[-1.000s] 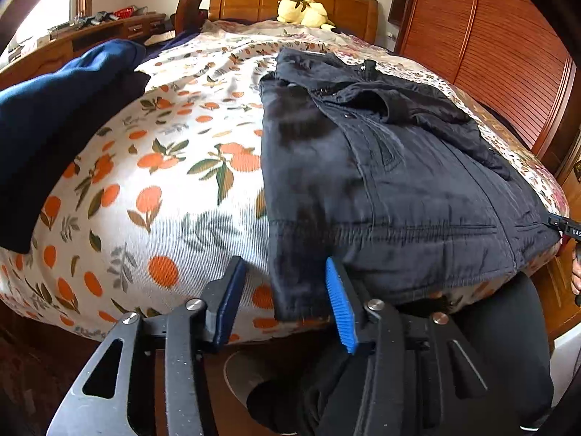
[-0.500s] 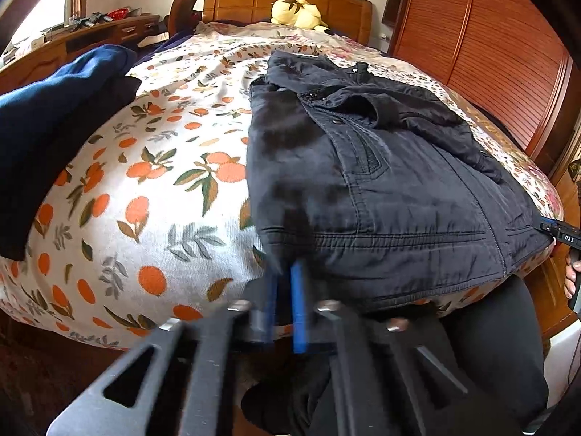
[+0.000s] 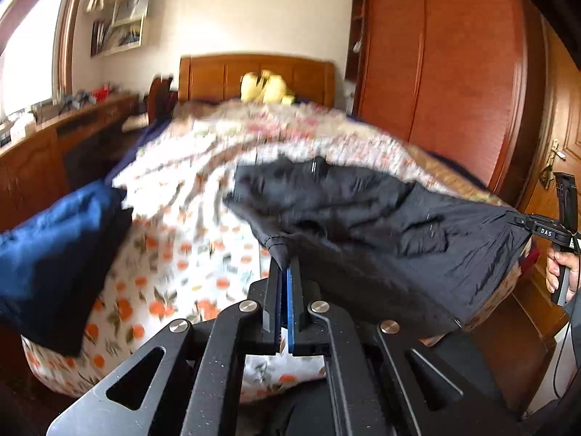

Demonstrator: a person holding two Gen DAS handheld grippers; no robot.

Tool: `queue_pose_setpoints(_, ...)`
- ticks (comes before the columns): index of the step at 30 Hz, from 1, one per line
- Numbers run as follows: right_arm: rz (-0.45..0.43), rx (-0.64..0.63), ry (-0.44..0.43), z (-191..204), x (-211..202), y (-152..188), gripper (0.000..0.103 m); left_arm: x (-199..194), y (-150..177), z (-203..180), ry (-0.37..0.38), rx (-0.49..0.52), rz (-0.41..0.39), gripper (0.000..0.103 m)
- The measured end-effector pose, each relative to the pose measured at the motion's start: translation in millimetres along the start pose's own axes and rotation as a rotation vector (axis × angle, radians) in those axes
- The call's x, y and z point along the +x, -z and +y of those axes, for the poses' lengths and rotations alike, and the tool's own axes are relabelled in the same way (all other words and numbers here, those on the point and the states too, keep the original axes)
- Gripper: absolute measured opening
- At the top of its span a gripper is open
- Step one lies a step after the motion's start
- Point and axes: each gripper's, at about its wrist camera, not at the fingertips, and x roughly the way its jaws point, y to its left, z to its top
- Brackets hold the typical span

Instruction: Fold large clothes

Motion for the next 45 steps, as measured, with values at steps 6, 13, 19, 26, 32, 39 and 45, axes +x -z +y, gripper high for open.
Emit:
queue_pose_setpoints(6,-0.102,-0.037,0.007,-2.7,-74.5,-20.9,0.011,-58.6,-24.5,-4.8,-0.003,-0.013,-0.146,0.002)
queue_pose_setpoints(13,-0.159,-0.062,-0.011,-12.0,-134.0,-21.4,0.011,-92.7,-40.3,-5.3,0.004,-0.01,-0.226,0.002)
queue_pose_setpoints(19,-0.107,-0.052,-0.008,-31.8,-89.6,-10.6,0.011,-35.3,-45.3,6.0,-0.045,-0.022,-0.156,0.002)
queue_pose_setpoints(26,-0.025,-0.075,0.001,-64.1,27.5,-32.9,0.012,58.8,-48.6,15.5,-0.097,-0.038,-0.087,0.002)
queue_pose_setpoints(32,0.006,-0.079,0.037,-78.8,121.6,-53.0,0.012,100.0,-57.4,26.2,-0.14,-0.08,-0.079,0.002)
queue_pose_setpoints(39,0.049,-0.128,0.045,-66.9,181.4,-69.0,0.013,132.9,-60.6,23.2,-0.196,-0.057,-0.057,0.002)
queue_pose_setpoints(45,0.083,-0.129,0.055,-68.9,225.3,-81.8,0.013,150.3,-64.4,26.0,-0.208,-0.057,-0.037,0.002)
